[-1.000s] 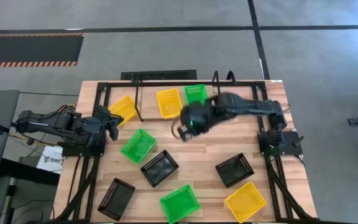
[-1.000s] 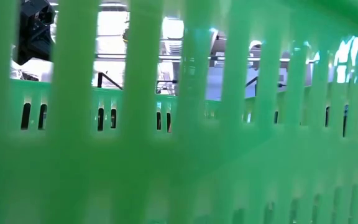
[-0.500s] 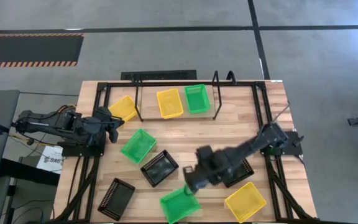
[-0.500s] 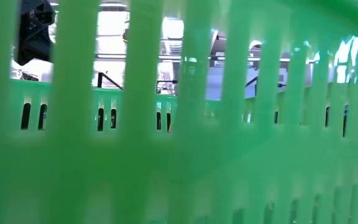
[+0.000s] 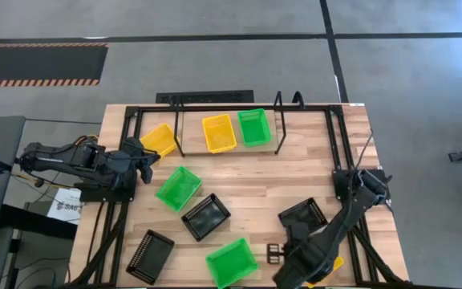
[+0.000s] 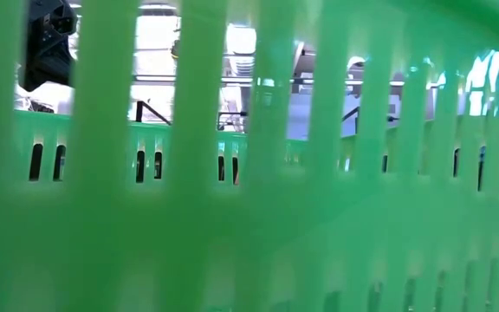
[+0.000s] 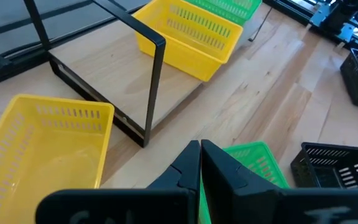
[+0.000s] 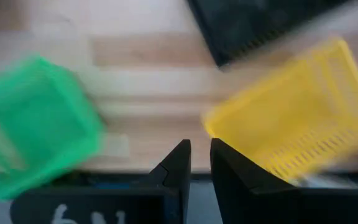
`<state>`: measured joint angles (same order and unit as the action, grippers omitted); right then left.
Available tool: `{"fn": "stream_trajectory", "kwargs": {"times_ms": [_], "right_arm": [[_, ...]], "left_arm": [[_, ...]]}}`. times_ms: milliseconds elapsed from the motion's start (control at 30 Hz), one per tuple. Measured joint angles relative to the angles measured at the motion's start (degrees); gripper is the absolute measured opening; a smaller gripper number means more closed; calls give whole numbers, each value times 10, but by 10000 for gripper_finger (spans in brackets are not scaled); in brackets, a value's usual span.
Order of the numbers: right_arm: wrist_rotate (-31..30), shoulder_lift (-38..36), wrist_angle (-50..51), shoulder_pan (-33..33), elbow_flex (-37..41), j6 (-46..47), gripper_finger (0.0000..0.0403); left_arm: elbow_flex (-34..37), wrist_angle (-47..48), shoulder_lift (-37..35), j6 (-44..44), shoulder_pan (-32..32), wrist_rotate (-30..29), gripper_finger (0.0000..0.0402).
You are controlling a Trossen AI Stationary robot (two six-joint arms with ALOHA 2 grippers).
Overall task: Stack baskets on shelf by color
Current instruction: Move the top right black bin to the center of the table
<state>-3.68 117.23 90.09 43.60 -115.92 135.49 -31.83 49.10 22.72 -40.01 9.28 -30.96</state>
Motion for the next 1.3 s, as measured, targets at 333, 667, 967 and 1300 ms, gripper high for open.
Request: {"fn": "stream_trajectory", "kwargs": {"times_ms": [333,667,967,1300], "right_arm": [[12,0,-1,-29,40,-10,81],[-16,-68,-2,-73,126,-136,82],[-53,-257,-14,-135,324,-231,82],[-41,-370,-194,-239,461,-596,82]], "left_arm": [[0,0,0,-7,0,-4,0],[0,0,0,-7,0,-12,0],[0,0,0,-7,0,-14,0],[0,0,0,-2,0,-8,0]]}}
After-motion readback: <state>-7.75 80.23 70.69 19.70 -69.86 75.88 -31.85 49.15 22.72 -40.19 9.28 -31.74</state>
